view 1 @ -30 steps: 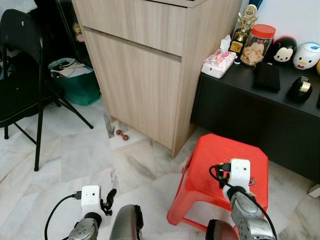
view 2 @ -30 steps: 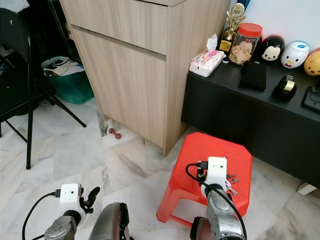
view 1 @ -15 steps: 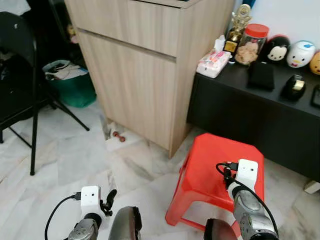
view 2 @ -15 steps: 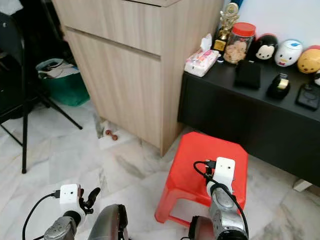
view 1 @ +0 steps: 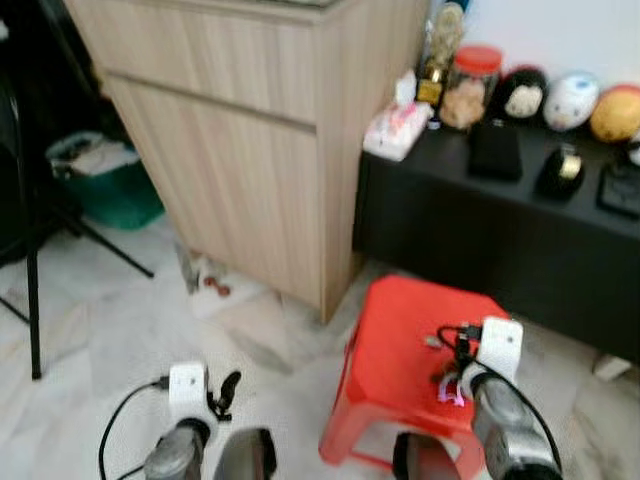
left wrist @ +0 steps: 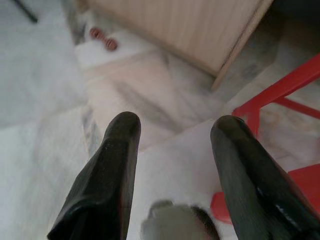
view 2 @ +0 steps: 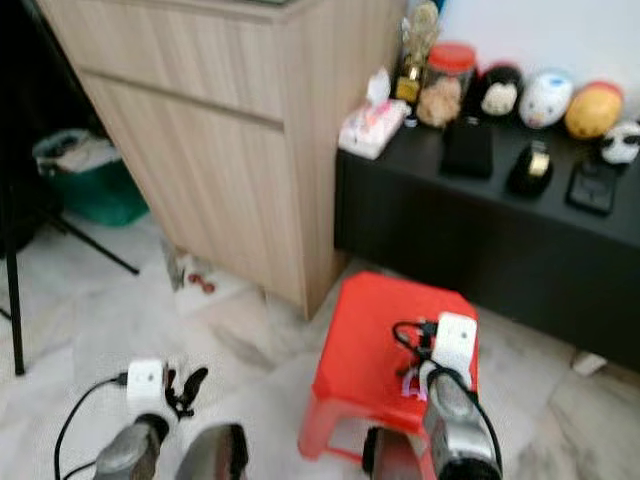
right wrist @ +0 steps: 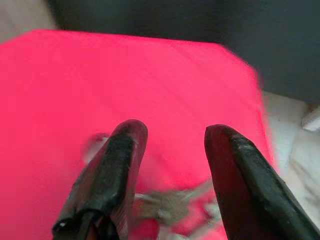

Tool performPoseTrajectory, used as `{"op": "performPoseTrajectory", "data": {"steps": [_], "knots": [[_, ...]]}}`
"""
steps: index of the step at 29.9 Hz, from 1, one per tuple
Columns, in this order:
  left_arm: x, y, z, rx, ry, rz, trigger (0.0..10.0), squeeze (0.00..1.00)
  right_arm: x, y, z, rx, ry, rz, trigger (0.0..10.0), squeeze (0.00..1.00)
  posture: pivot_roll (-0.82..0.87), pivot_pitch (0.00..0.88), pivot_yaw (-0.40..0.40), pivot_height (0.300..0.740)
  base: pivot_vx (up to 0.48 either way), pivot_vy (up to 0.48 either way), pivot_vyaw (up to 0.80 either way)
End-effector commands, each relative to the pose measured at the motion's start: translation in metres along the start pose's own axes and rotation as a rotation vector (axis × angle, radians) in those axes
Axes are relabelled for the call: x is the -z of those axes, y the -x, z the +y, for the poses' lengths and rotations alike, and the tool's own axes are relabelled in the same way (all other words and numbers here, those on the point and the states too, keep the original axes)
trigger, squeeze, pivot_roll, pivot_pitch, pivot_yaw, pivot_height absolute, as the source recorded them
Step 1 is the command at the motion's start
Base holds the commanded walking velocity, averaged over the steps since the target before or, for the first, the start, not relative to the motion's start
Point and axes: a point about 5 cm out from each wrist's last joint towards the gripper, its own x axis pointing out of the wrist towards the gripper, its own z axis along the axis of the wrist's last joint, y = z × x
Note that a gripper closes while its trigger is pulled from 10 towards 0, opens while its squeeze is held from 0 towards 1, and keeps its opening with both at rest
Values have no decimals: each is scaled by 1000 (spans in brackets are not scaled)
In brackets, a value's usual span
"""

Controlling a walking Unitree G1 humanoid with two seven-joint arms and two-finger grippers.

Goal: Hang keys on a hook

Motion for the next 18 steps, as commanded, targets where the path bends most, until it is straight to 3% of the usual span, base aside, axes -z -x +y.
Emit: {"op": "performPoseTrajectory", "data": {"steps": [1,7,9,14,15,16,18], "knots": [[11,7,7,-19,1,46,10000,0,9,2,7,-31,-1,29,10000,0,115,101,8,584,0,0,0],[11,6,6,-16,-3,53,10000,0,17,5,18,-140,52,65,10000,0,112,105,8,584,0,0,0],[12,6,5,-15,-5,55,10000,0,21,5,16,-119,83,71,10000,0,117,107,8,584,0,0,0],[13,7,5,-5,-22,65,10000,0,19,5,6,-40,47,50,10000,0,115,108,10,584,0,0,0],[14,8,5,-5,-25,68,10000,0,18,5,4,-27,31,42,10000,835,115,109,10,584,0,0,0],[15,8,5,-8,-24,71,10000,0,17,5,3,-26,17,34,10000,1000,115,109,10,584,0,0,0],[16,9,6,-11,-22,74,10000,0,16,5,4,-43,31,22,10000,1000,114,107,9,584,0,0,0]]}}
